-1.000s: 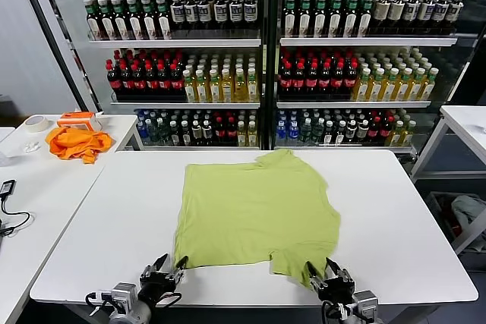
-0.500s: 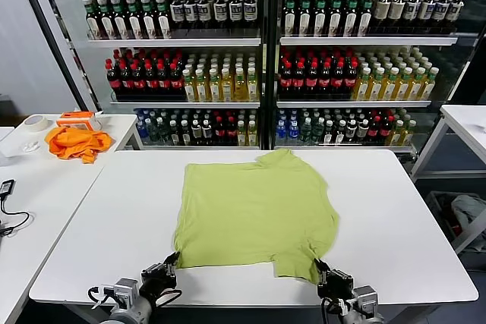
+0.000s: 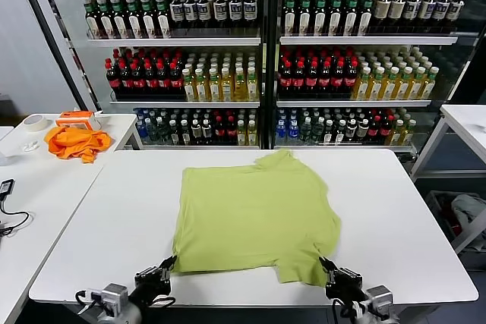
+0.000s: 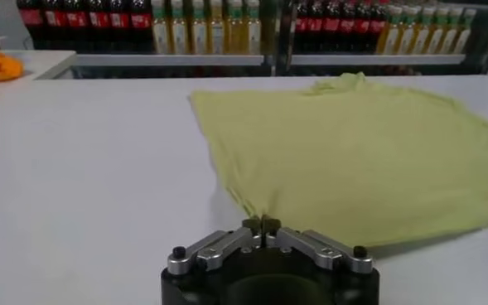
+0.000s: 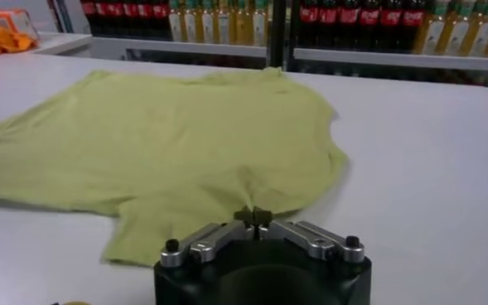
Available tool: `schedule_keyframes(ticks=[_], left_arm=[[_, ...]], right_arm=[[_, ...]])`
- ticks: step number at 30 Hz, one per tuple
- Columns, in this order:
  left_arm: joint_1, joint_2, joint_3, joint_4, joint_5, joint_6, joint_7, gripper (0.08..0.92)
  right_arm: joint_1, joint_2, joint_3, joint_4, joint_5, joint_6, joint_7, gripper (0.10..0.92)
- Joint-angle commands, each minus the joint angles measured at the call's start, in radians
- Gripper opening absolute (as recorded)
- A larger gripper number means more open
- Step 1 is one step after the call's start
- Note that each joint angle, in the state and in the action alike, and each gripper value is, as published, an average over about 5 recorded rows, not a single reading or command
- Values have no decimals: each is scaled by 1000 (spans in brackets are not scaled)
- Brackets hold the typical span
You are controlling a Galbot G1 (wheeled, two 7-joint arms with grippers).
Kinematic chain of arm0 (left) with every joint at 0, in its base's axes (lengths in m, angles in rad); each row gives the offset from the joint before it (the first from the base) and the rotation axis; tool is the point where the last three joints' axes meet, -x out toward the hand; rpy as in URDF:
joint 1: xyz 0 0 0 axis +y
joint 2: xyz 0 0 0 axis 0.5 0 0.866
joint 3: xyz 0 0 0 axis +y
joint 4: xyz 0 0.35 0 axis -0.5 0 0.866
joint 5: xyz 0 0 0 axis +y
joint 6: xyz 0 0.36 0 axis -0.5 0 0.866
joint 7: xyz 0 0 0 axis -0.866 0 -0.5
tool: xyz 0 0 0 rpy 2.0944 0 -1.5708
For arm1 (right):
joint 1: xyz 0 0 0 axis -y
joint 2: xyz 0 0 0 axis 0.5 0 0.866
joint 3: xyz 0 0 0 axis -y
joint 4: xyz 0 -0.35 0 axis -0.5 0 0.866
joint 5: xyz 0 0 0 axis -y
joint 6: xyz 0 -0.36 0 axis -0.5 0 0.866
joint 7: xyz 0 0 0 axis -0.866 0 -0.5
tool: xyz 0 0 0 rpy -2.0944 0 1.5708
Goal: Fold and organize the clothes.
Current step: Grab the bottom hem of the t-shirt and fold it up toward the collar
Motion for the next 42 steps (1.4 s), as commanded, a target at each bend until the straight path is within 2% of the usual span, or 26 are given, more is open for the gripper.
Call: schedule_keyframes(ticks=[1, 5, 9, 15, 22, 27, 42], left_arm=[[164, 50, -88, -106, -20, -7, 9, 80], [223, 57, -107, -143, -12, 2, 10, 80], [215, 58, -108, -159, -14, 4, 10, 80], [70, 88, -114, -124, -103, -1, 13, 80], [-133, 128, -48, 47, -162, -26, 49, 80], [-210, 130, 0, 153, -155, -51, 105, 80], [-401, 135, 97, 331, -161, -66, 146, 80]], right_arm=[[-104, -27, 61, 58, 11, 4, -7, 106], [-134, -27, 64, 85, -11, 7, -11, 106], [-95, -25, 52, 93, -15, 8, -6, 106], [80, -26, 14, 61, 5, -9, -4, 106], [314, -25, -106, -66, 4, -48, 0, 106], [427, -12, -169, -153, 1, -57, -1, 106], [526, 46, -256, -293, -8, -81, 21, 106]])
